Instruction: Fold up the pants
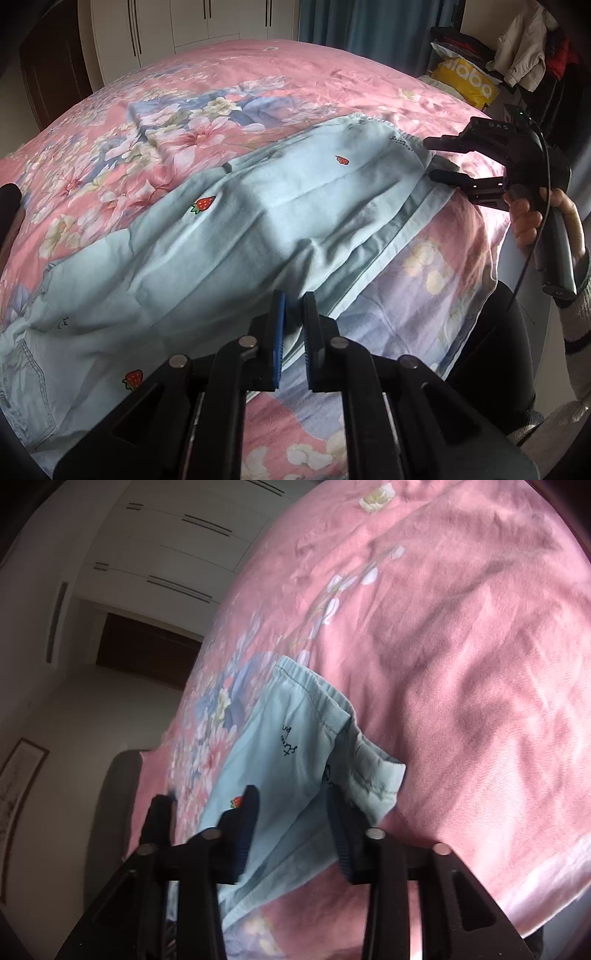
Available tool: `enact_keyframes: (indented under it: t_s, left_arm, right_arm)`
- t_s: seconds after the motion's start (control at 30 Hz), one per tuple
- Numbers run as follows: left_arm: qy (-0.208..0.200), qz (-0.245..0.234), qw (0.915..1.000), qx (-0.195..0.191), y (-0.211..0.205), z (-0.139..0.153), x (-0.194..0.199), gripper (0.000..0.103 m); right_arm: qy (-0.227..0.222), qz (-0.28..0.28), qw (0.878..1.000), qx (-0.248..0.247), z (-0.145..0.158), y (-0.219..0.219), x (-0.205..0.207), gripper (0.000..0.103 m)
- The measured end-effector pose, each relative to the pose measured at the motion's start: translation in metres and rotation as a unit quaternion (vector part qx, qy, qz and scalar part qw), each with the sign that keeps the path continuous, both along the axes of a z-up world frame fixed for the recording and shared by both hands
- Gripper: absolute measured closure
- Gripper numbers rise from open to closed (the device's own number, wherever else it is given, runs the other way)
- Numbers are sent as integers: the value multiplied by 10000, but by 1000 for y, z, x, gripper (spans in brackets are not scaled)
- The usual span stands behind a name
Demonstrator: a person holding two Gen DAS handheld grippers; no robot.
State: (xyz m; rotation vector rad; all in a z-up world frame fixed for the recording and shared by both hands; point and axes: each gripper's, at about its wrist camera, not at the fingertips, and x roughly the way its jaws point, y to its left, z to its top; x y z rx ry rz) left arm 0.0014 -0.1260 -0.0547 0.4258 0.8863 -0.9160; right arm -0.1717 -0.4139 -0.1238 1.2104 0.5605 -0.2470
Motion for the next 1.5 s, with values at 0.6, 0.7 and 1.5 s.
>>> enact_keyframes:
  t_s: [0.6,0.7,1.5]
  left_arm:
    - [-111,-124,9987,-484,21,31,-9,94]
    - [27,-175,9994,-295,18,13,-15,94]
    - [82,1843,9806,-663,114,16,47,45]
  right_arm:
    - [-212,-90,9948,-996,57,10,-3,98]
    - [164,-44,9958,-900,35,13,-11,98]
    - [563,1448,9170,-3673,68,115,43,90]
